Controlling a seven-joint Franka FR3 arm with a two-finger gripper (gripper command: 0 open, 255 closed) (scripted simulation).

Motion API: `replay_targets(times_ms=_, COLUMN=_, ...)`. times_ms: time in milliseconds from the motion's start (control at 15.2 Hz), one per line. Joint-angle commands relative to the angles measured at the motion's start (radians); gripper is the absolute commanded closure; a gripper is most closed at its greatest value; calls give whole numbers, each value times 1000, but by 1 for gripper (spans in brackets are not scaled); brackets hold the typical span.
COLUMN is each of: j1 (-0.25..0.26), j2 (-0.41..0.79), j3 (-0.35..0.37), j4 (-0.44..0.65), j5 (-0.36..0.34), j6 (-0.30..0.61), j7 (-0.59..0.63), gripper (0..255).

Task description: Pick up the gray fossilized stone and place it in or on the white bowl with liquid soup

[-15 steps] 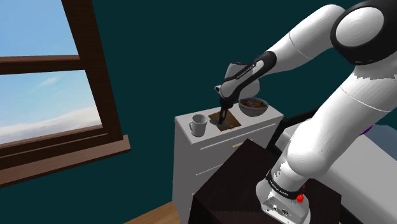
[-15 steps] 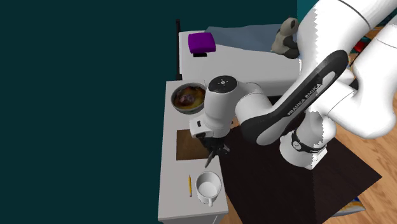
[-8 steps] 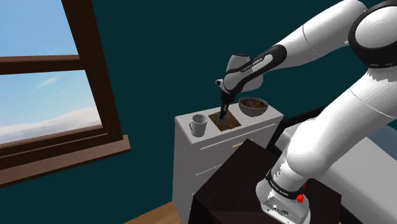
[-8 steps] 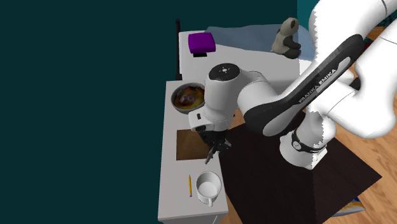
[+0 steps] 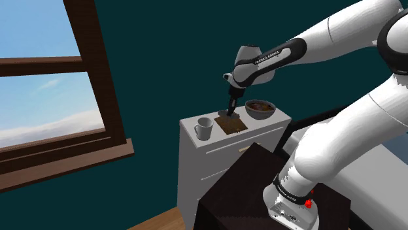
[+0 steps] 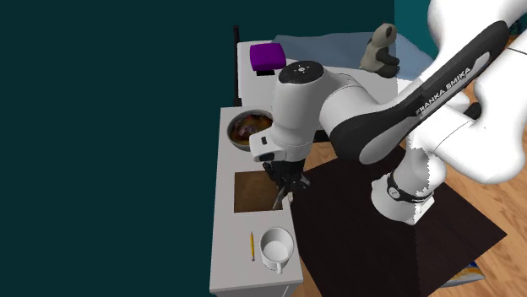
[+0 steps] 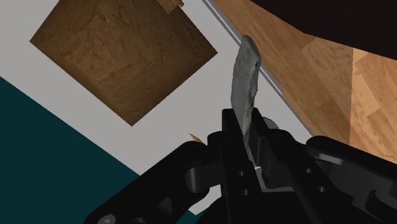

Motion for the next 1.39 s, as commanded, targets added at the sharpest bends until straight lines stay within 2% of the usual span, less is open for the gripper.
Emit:
replay_targets(times_ms=0, j1=-2, j2=-21, j3=5, j4=10, j5=-5, j6=-32, j7=5, gripper=255)
replay_targets(times_ms=528, j1=-7, j2=-81, j3=19, j4=65, j5=-12, j6=-145, j7=18, gripper=255)
replay_targets(times_ms=924, j1=-68, j2=-42, j3=-98, j4=125, j5=-43, j6=-162, j7=-143, gripper=255)
replay_targets(times_ms=1320, j1=-109, j2=41, j3=-216, j4=225, j5=-36, j6=-177, j7=-314, gripper=255)
